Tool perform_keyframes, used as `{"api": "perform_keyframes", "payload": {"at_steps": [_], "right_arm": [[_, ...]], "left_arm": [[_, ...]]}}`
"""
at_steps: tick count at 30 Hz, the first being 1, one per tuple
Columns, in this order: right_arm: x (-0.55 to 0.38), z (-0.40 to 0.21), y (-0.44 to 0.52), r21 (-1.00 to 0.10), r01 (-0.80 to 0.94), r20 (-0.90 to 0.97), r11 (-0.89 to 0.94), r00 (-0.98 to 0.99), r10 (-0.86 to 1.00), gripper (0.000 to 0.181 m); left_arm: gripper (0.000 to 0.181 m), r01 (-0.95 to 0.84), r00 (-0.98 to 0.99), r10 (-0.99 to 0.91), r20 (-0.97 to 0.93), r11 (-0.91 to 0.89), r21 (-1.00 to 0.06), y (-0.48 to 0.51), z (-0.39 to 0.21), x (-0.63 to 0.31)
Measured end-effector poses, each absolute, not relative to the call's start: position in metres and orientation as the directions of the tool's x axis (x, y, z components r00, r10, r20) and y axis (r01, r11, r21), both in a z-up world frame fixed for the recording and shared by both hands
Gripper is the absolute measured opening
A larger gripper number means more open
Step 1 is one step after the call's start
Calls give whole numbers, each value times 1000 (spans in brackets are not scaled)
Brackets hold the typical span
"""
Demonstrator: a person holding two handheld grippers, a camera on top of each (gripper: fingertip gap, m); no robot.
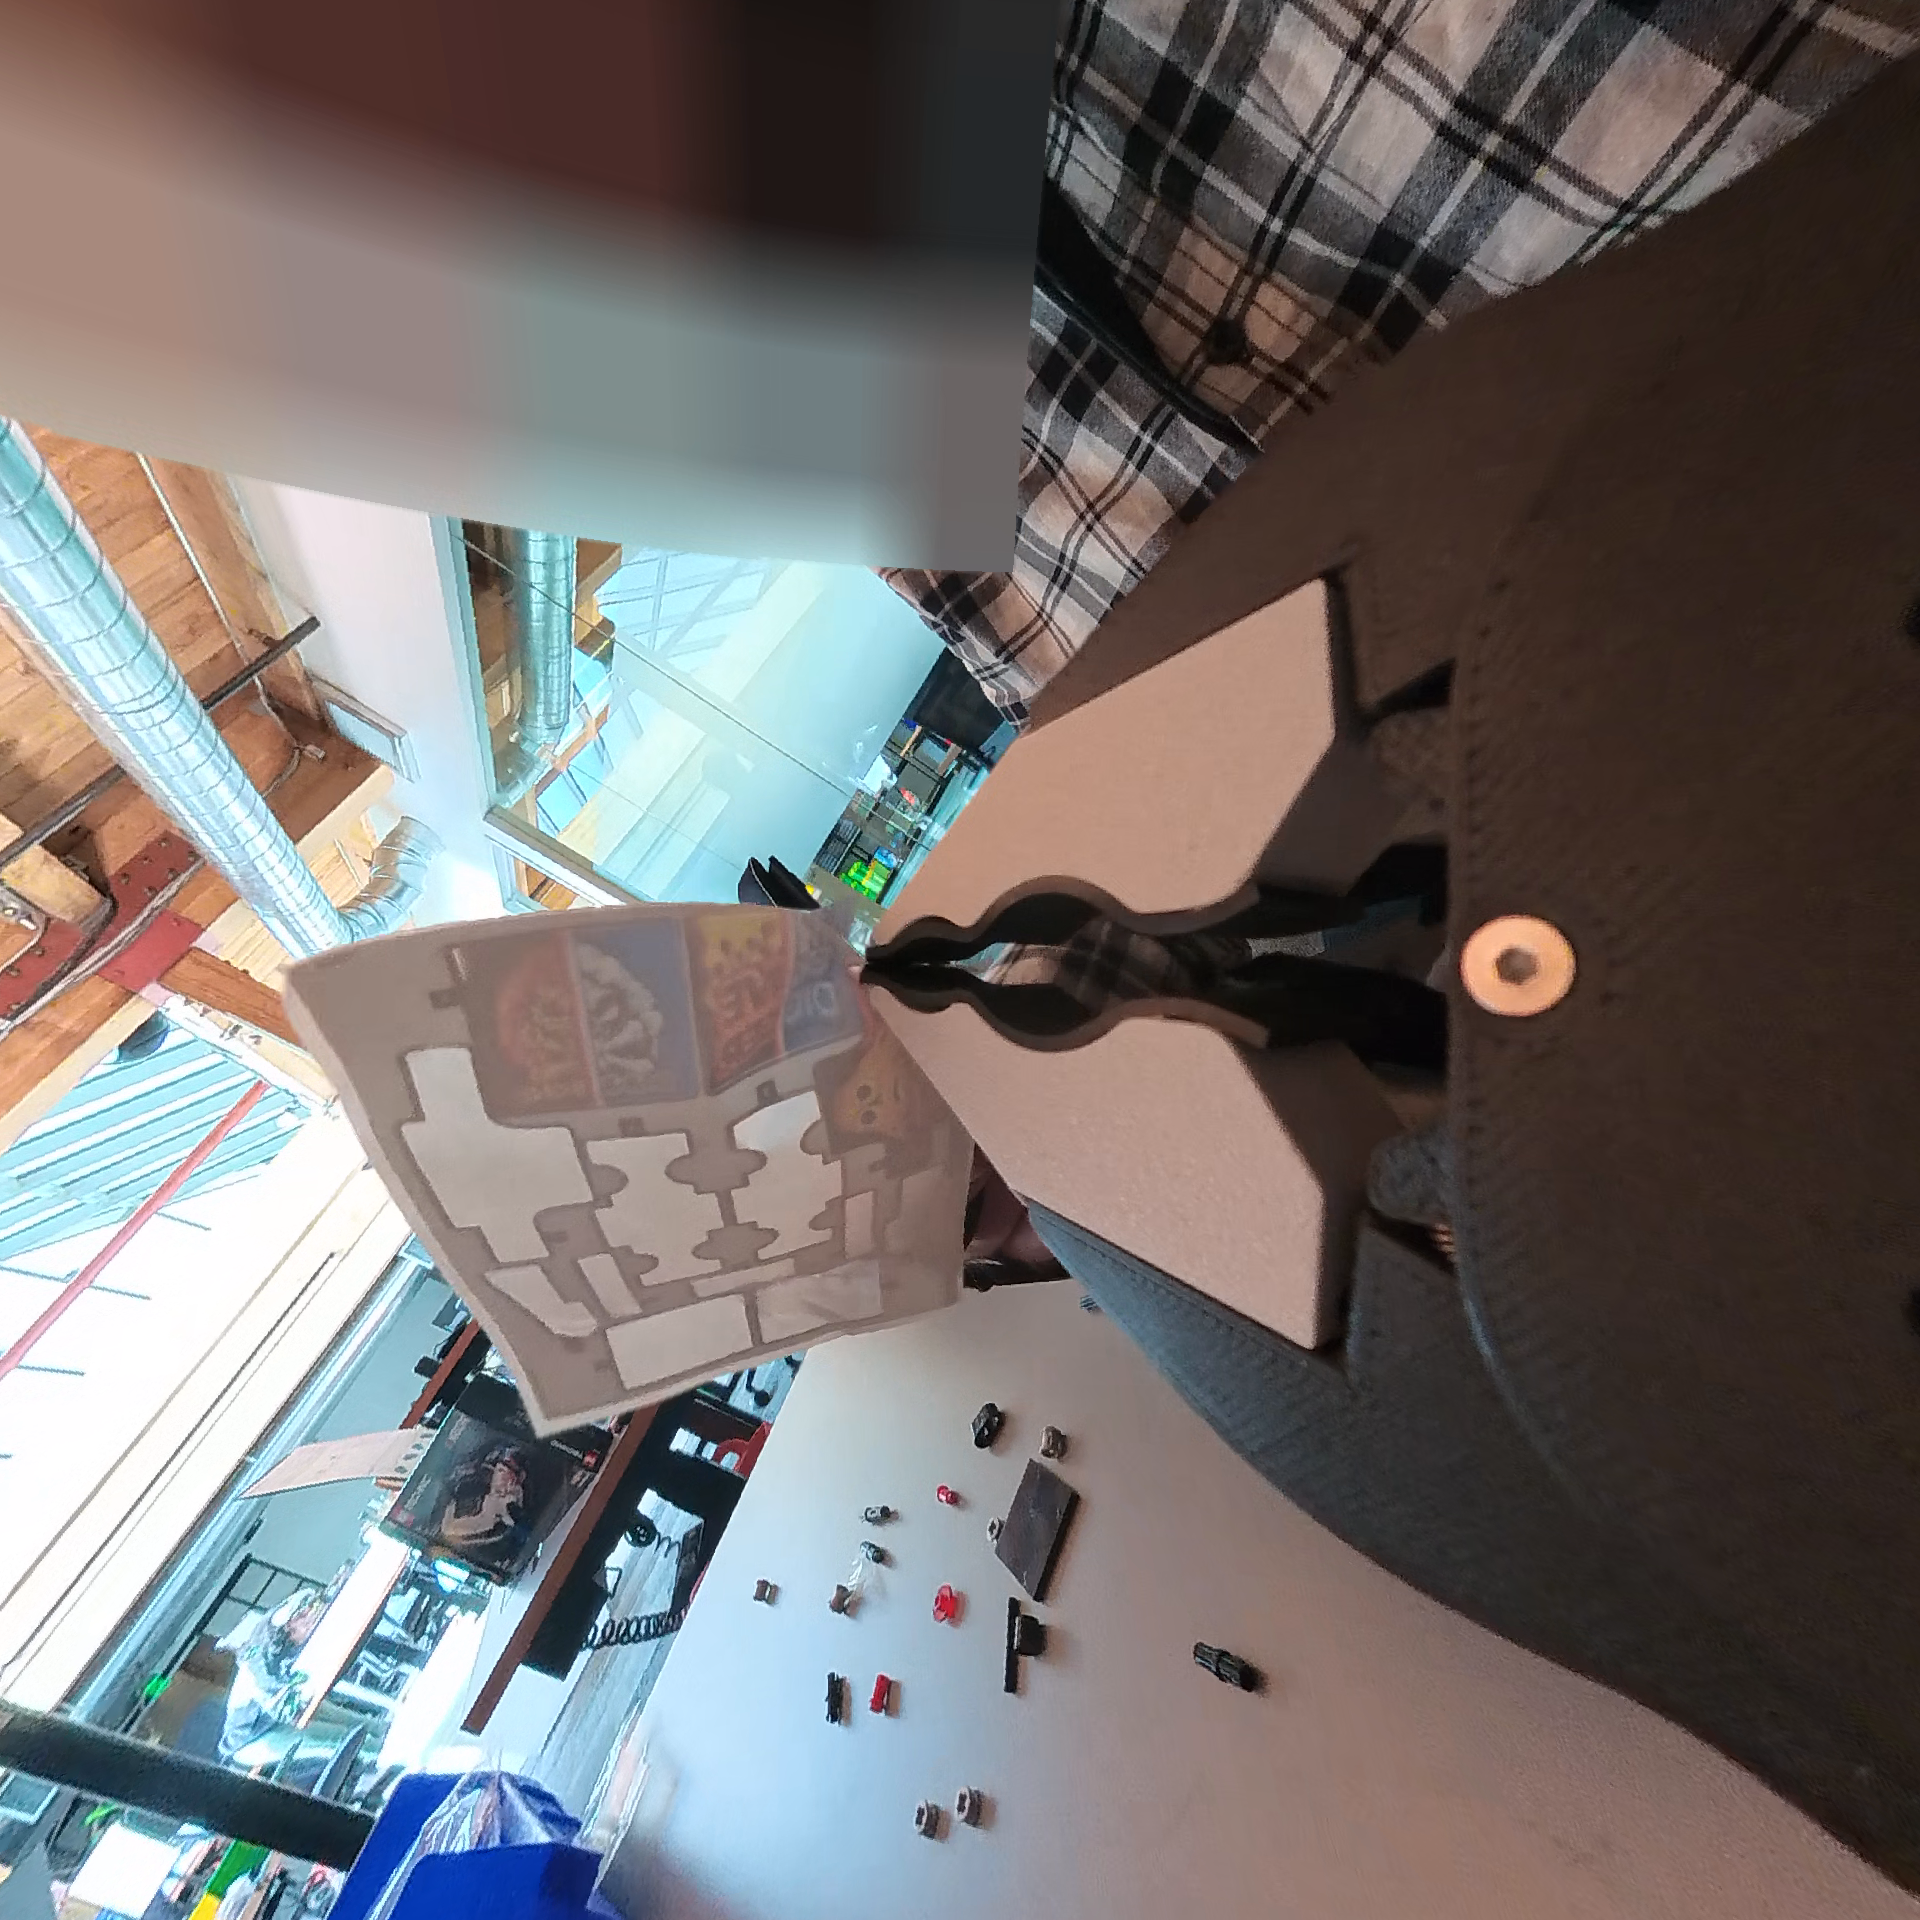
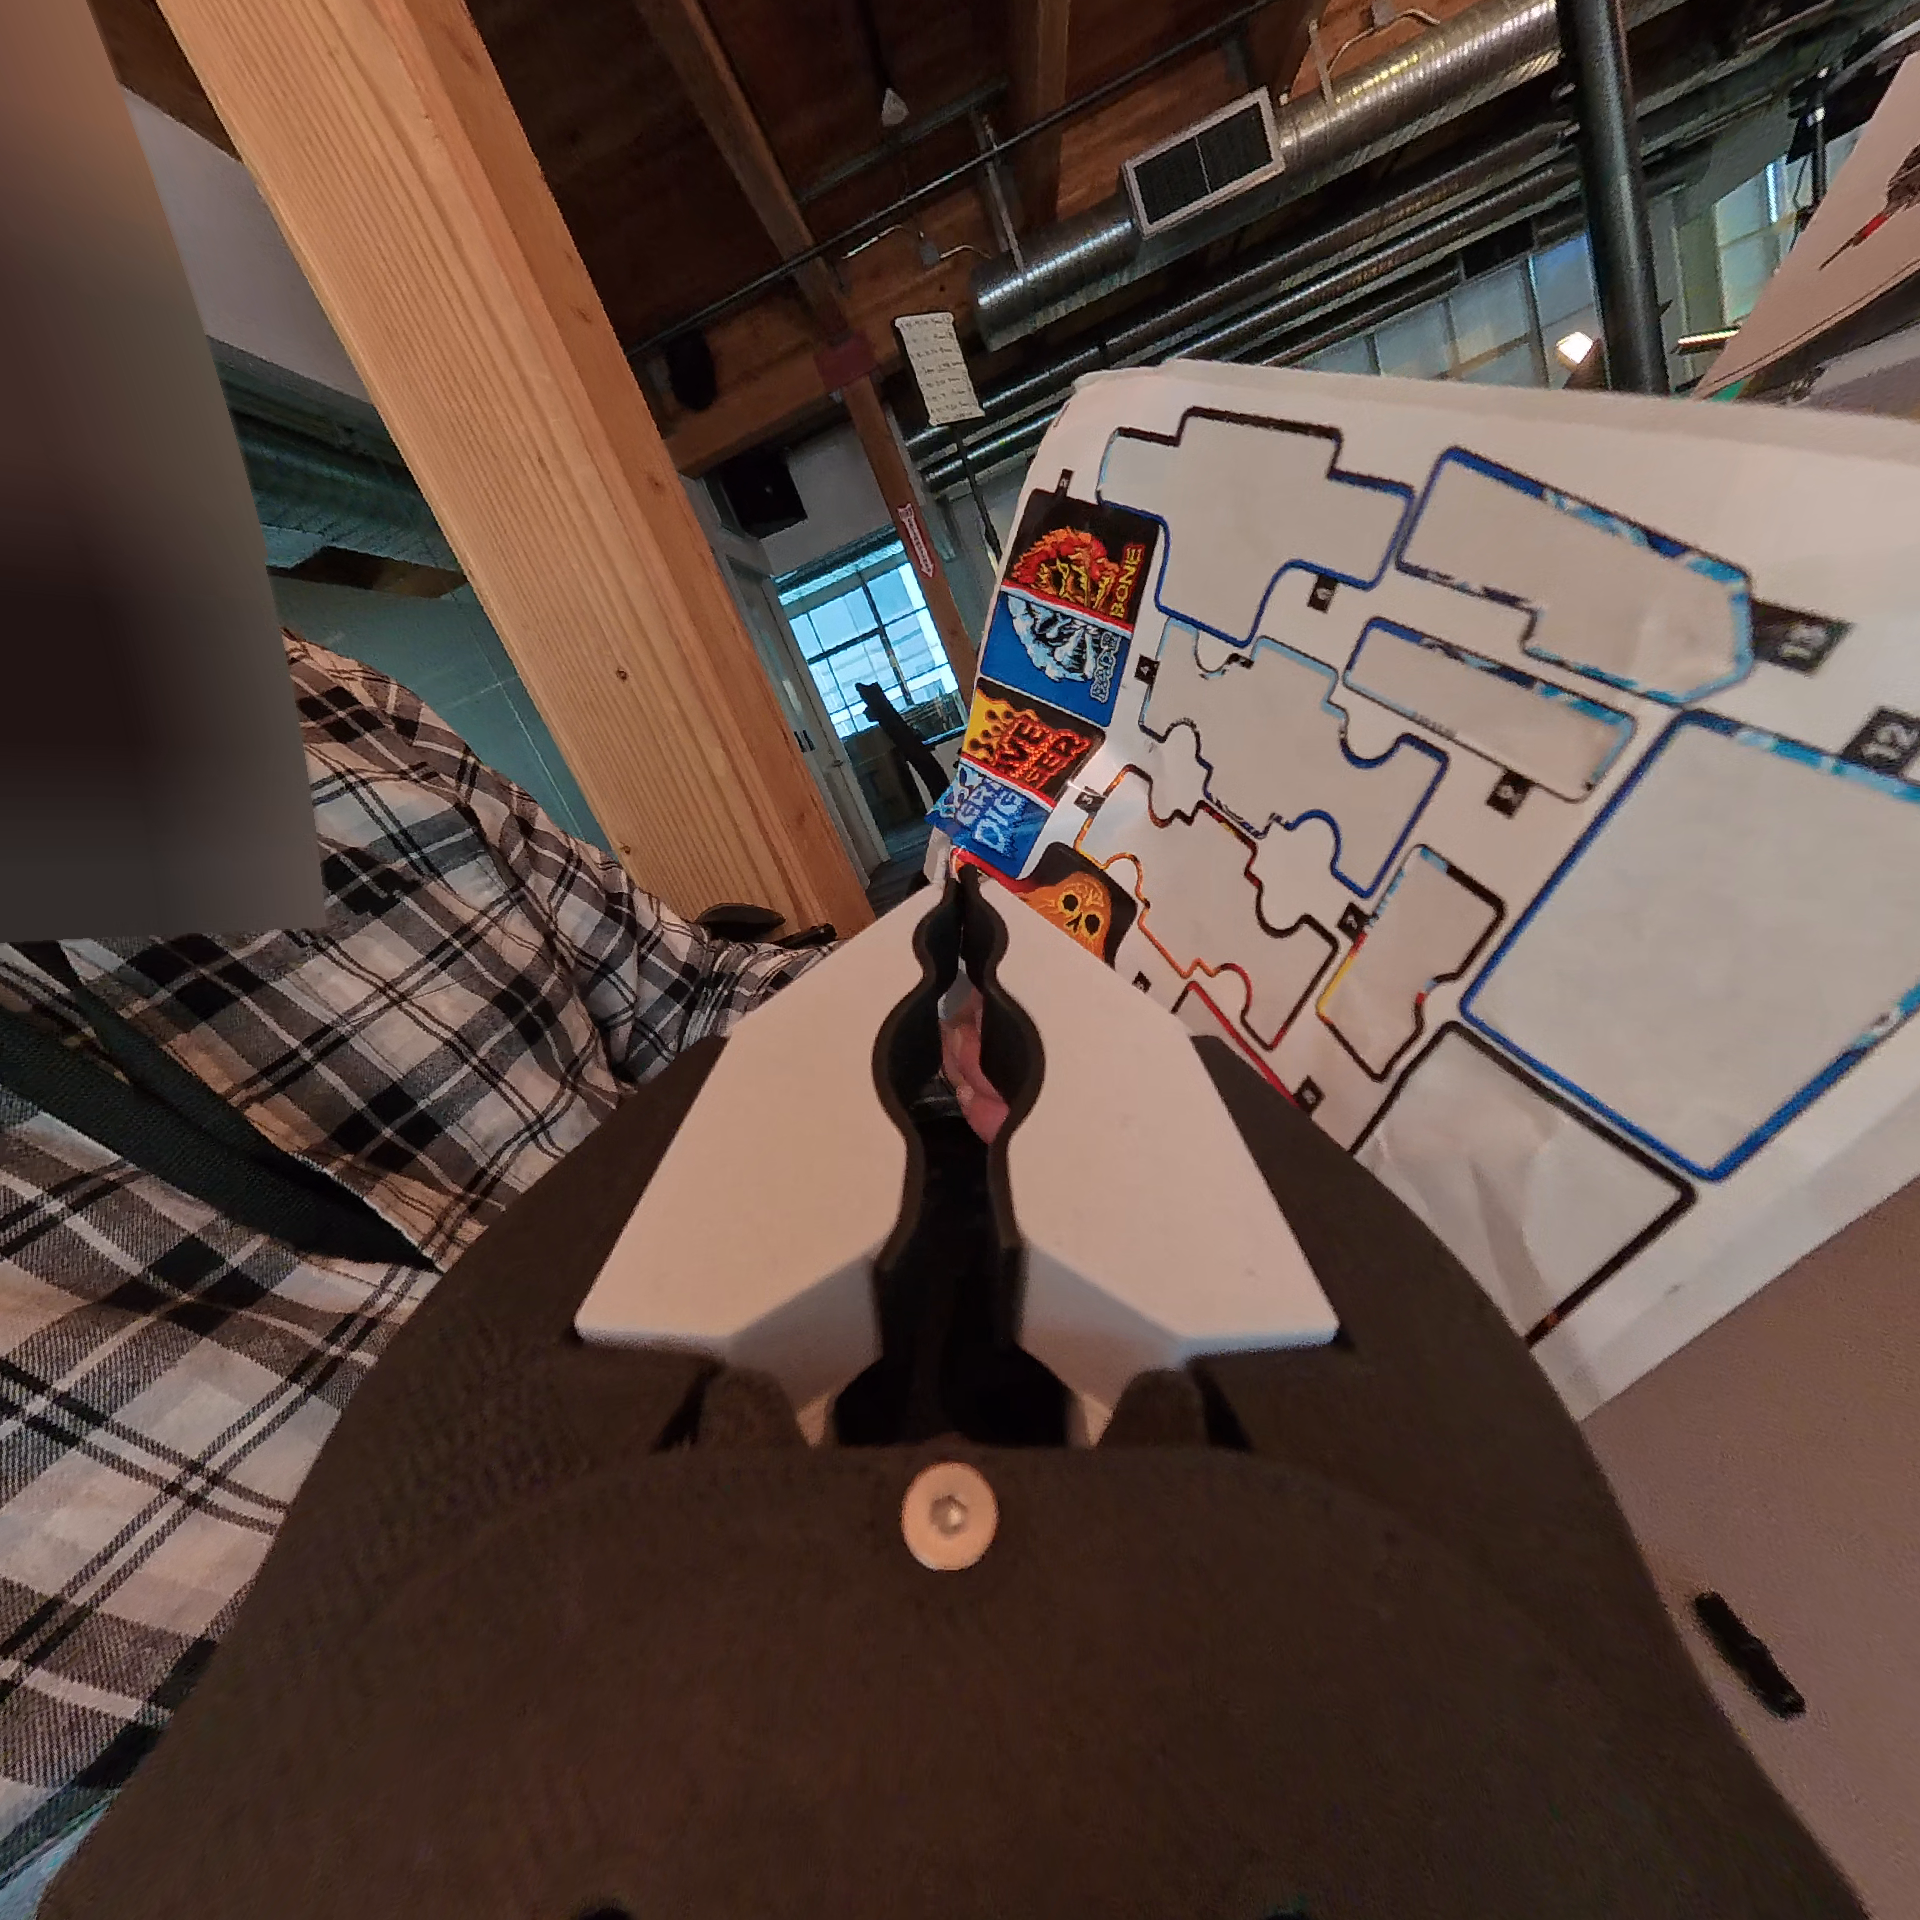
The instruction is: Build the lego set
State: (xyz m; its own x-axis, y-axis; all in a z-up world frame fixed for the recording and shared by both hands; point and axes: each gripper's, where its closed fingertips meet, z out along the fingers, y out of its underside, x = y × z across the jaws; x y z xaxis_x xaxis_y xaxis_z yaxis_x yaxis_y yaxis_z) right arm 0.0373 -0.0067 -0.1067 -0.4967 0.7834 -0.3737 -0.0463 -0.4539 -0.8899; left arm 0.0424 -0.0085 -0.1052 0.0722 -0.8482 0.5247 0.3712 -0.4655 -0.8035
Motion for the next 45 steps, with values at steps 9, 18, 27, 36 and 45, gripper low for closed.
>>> {"api": "perform_keyframes", "payload": {"at_steps": [9, 18, 27, 36, 45], "right_arm": [[37, -109, -11, -899, -31, -362, -436, -507, 783, 0], [34, -113, 8, -932, -70, -307, -357, -374, 875, 0], [60, -91, 42, -899, -253, -296, -359, -254, 921, 0], [44, -103, 41, -977, -122, -160, -177, -135, 978, 0], [10, -139, 27, -906, 193, 359, 377, -120, 925, 0]], "left_arm": [[0, 321, 113, -865, 489, -434, -842, -13, -108, 41], [0, 335, 181, -863, 472, -397, -854, -7, -107, 27], [0, 379, 397, -781, 482, -339, -861, -21, -98, -39], [0, 460, 710, -430, 558, -316, -830, -50, -126, -158], [32, 433, 859, -116, 499, -356, -828, -70, -164, -220]]}}
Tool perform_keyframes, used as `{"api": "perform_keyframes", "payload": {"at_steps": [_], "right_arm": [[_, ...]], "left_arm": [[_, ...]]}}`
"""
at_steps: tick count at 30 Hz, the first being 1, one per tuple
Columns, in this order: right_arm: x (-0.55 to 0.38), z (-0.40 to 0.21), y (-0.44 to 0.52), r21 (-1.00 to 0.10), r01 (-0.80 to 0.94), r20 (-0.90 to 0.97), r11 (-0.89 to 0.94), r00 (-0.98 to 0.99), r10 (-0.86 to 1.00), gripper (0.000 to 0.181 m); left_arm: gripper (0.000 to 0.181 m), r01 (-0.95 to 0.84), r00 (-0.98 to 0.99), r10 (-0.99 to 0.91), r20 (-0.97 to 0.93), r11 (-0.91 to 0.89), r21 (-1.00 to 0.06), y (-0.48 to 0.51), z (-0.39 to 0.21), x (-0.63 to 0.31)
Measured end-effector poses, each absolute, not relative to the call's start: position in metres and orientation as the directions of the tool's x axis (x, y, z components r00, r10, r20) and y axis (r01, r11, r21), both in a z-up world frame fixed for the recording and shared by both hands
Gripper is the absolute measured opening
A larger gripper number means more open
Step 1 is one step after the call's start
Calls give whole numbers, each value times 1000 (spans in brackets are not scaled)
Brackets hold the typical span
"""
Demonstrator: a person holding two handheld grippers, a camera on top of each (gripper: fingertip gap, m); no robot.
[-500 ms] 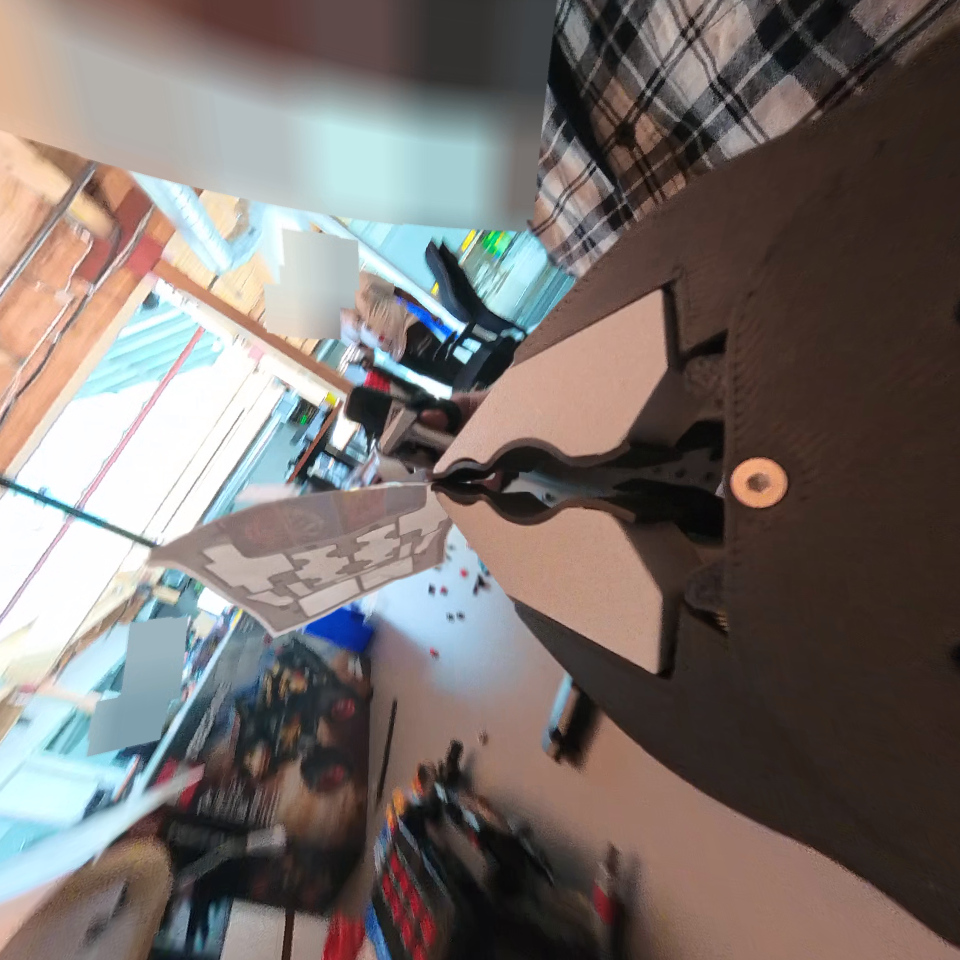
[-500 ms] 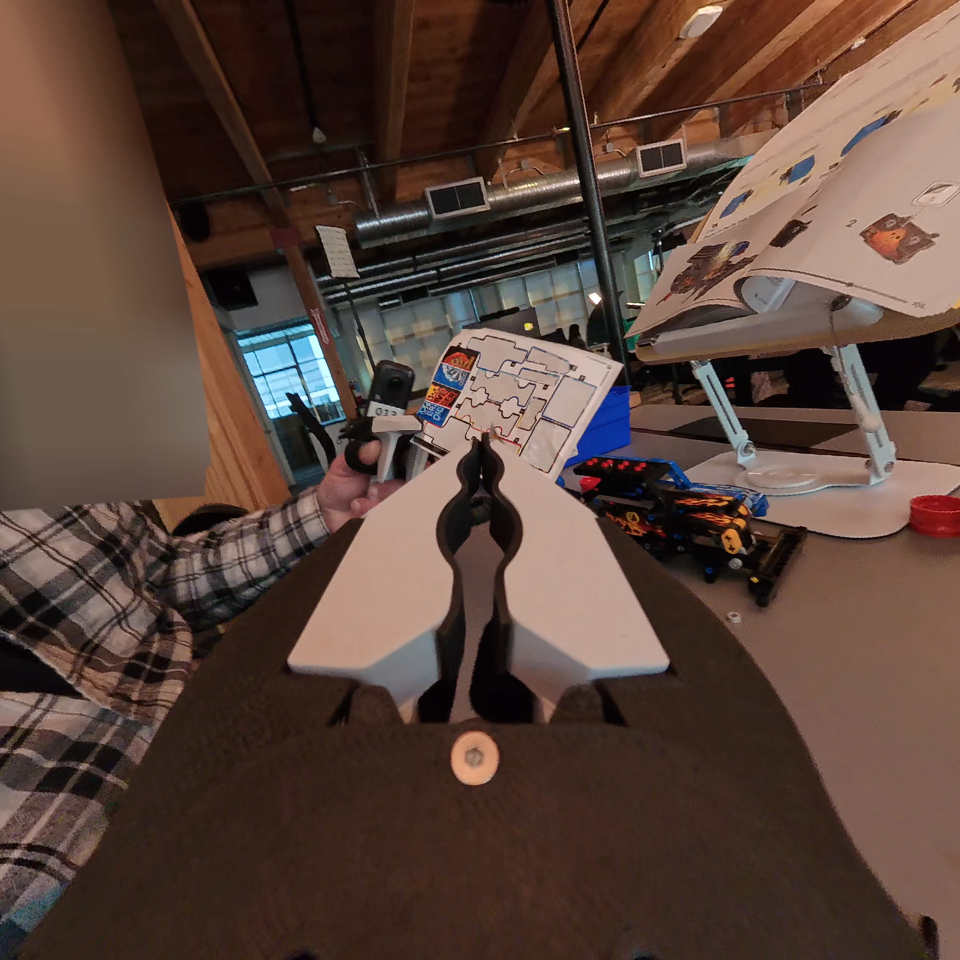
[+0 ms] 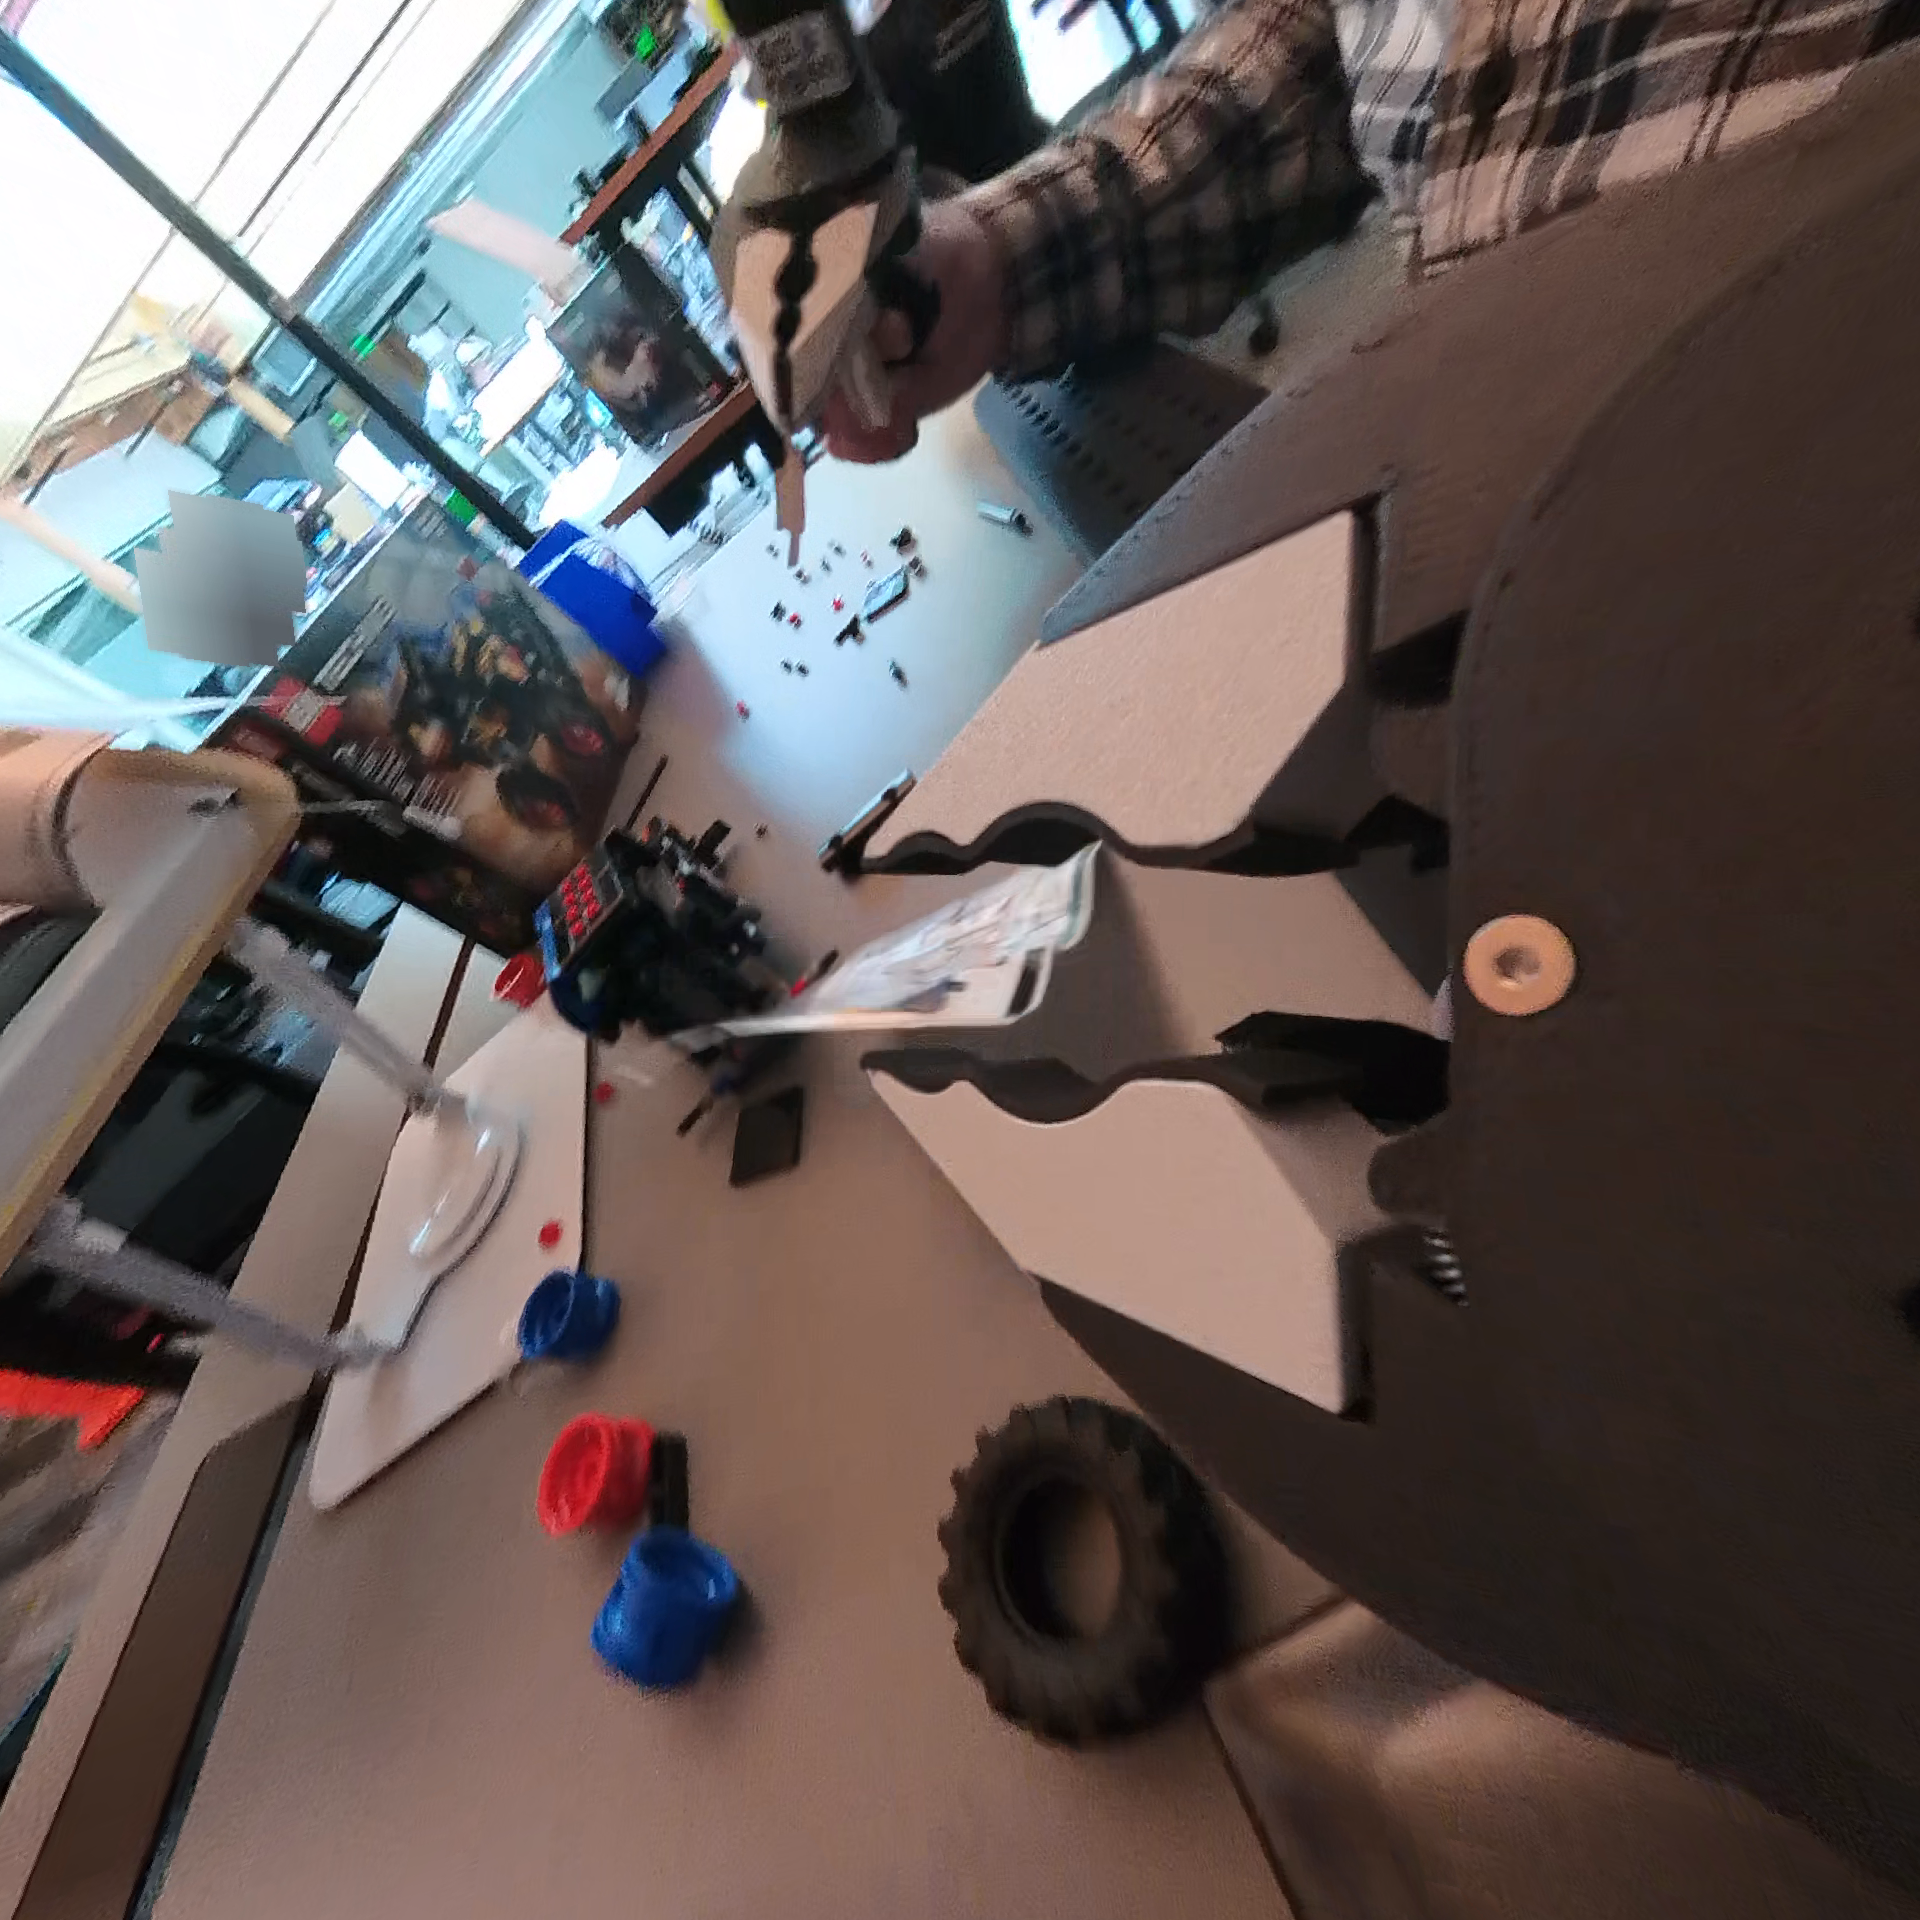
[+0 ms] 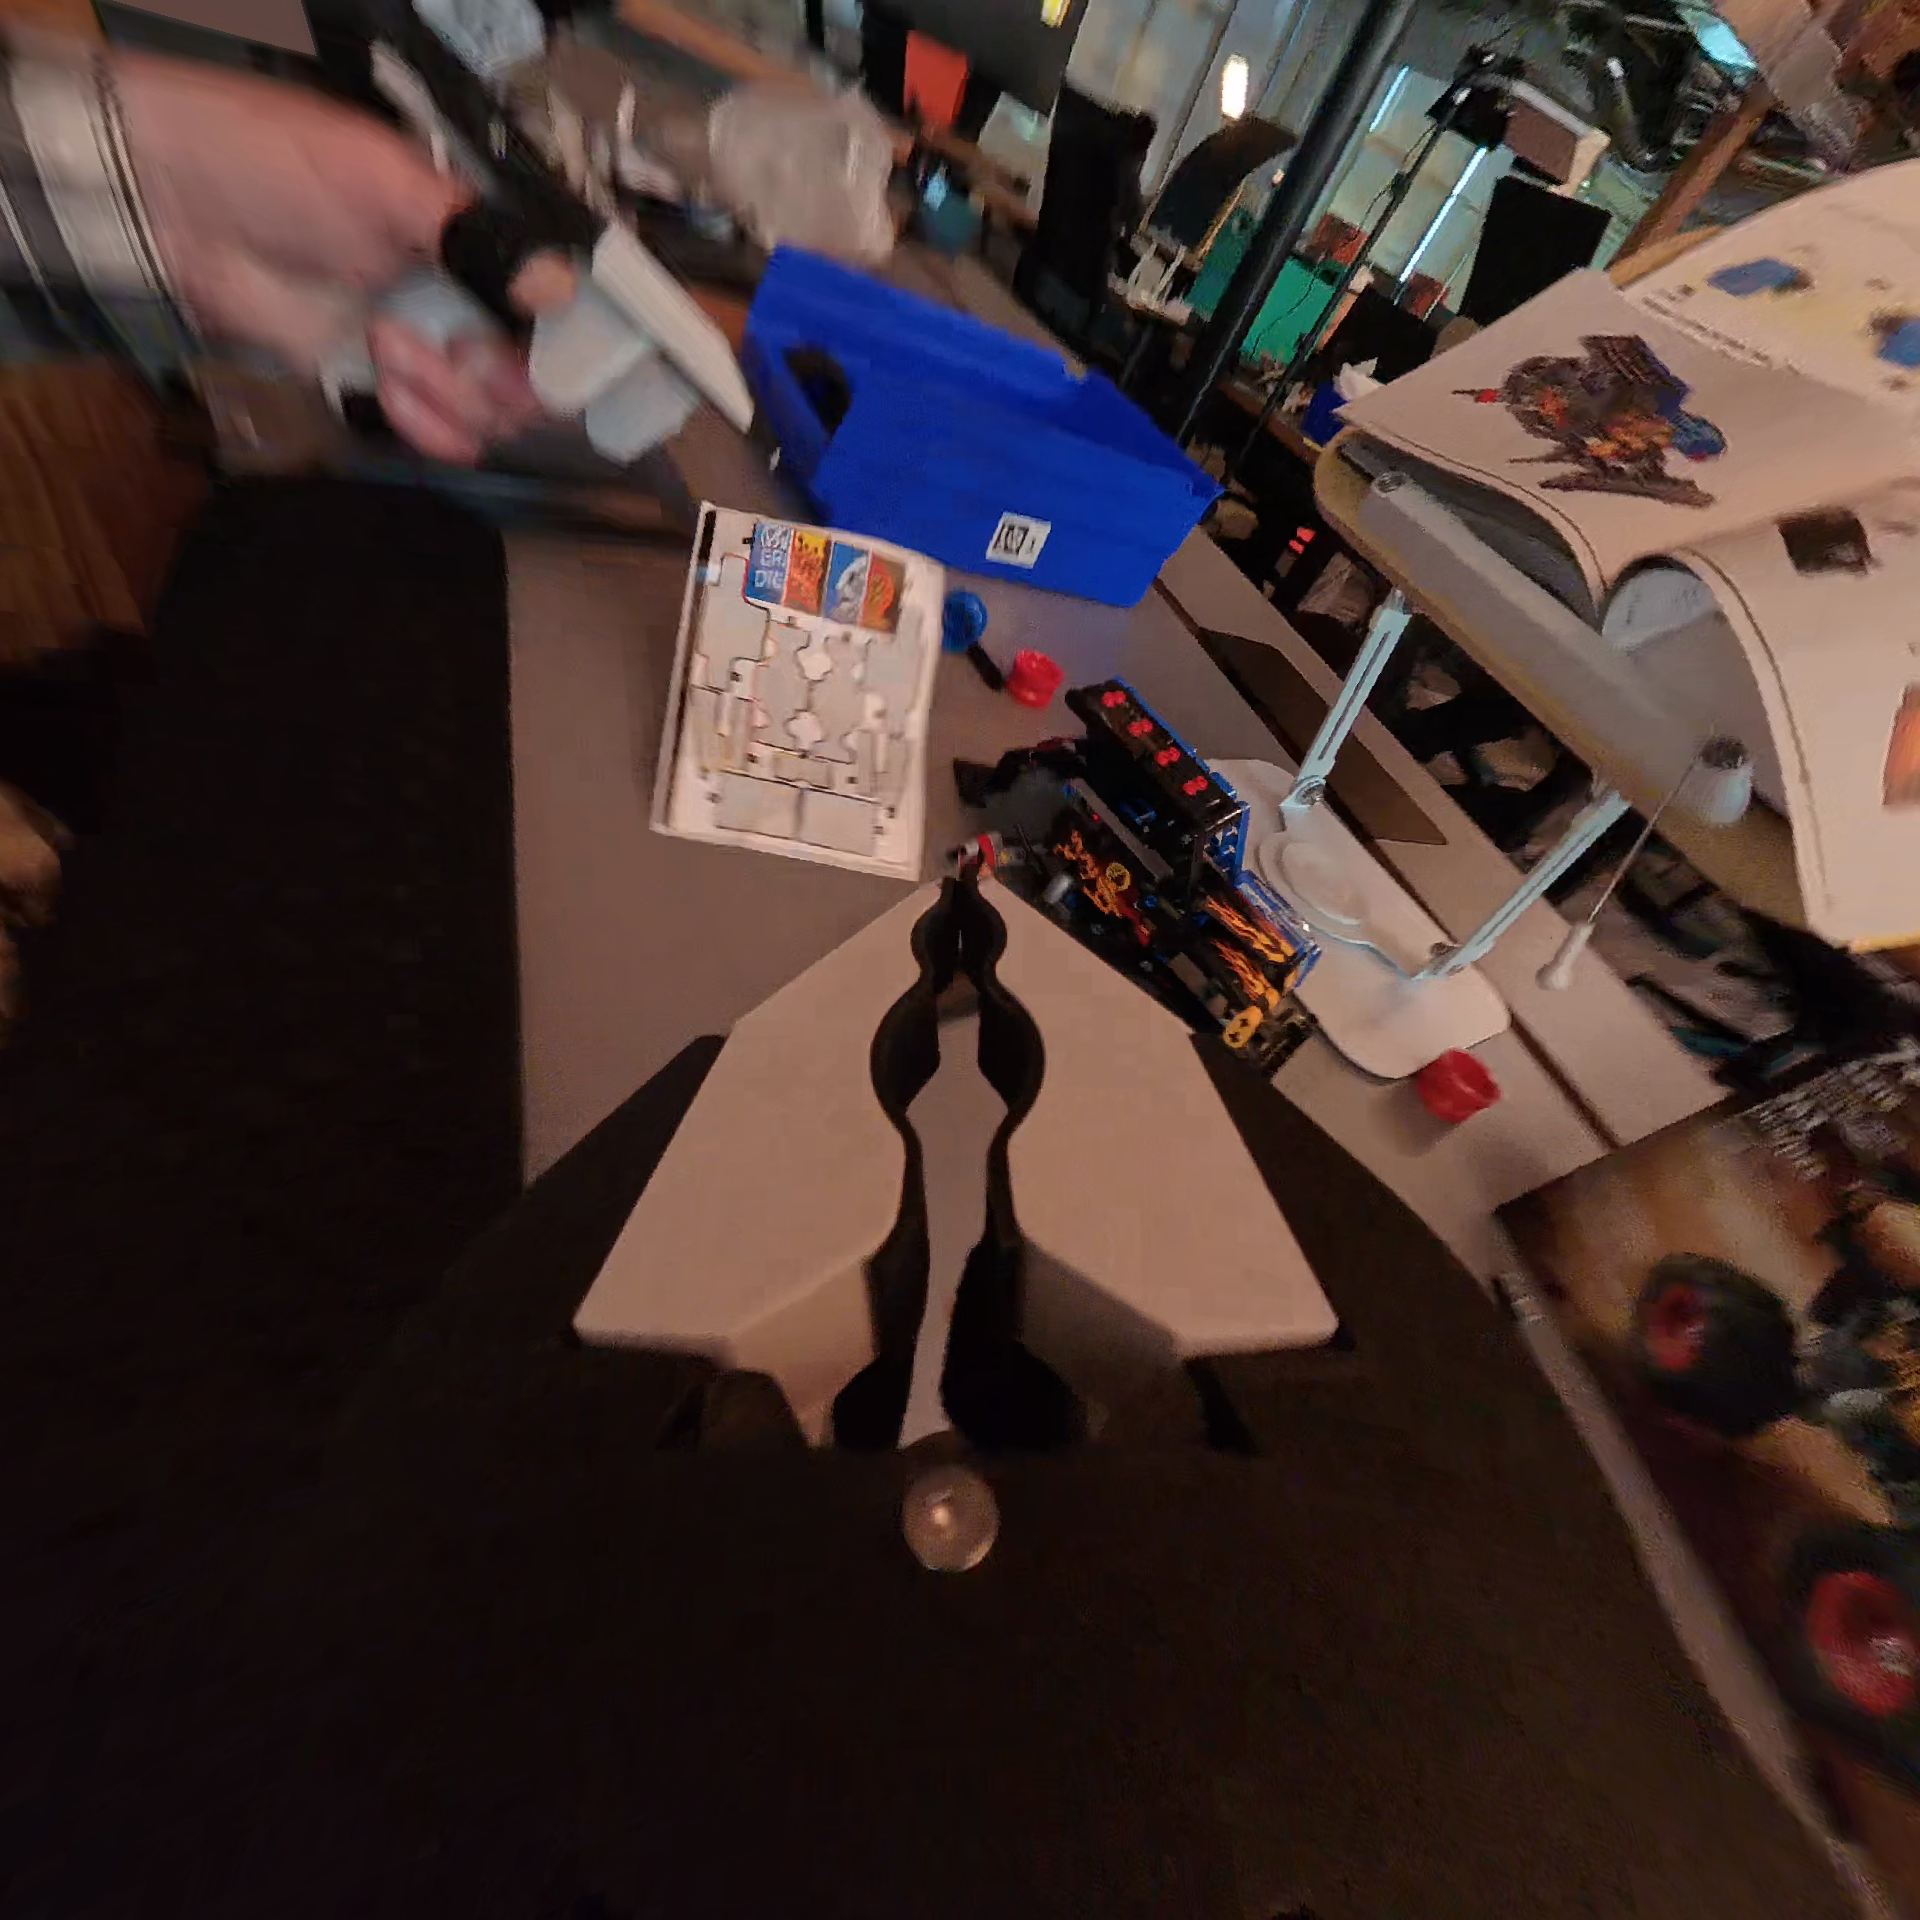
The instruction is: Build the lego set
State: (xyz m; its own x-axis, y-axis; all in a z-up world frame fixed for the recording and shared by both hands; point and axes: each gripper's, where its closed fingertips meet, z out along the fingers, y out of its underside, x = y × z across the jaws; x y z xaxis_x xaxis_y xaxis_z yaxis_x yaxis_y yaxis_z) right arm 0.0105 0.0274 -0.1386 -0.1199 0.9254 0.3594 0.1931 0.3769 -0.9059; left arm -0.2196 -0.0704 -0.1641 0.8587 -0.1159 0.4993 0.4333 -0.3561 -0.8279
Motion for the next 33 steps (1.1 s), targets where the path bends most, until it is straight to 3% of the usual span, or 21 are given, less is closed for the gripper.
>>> {"api": "perform_keyframes", "payload": {"at_steps": [4, 8, 12, 17, 26, 33], "right_arm": [[4, -151, 26, -802, 254, 519, 540, -151, 842, 0], [1, -151, 32, -798, 249, 530, 549, -144, 836, 0], [-2, -154, 38, -809, 245, 523, 535, -118, 844, 0], [0, -161, 48, -819, 253, 509, 516, -98, 855, 0], [3, -167, 59, -827, 260, 493, 498, -89, 866, 0], [2, -172, 65, -807, 286, 517, 517, -80, 852, 0]], "left_arm": [[47, 311, 935, -59, 349, -337, -889, -71, -158, -227], [52, 45, 966, -218, 141, -397, -917, -47, -152, -174], [57, -262, 907, -419, -40, -486, -833, -9, -186, -110], [62, -459, 820, -565, -91, -554, -695, 29, -240, -67], [57, -508, 780, -624, -47, -589, -629, 54, -270, -53], [50, -553, 716, -696, -60, -513, -656, 53, -269, -43]]}}
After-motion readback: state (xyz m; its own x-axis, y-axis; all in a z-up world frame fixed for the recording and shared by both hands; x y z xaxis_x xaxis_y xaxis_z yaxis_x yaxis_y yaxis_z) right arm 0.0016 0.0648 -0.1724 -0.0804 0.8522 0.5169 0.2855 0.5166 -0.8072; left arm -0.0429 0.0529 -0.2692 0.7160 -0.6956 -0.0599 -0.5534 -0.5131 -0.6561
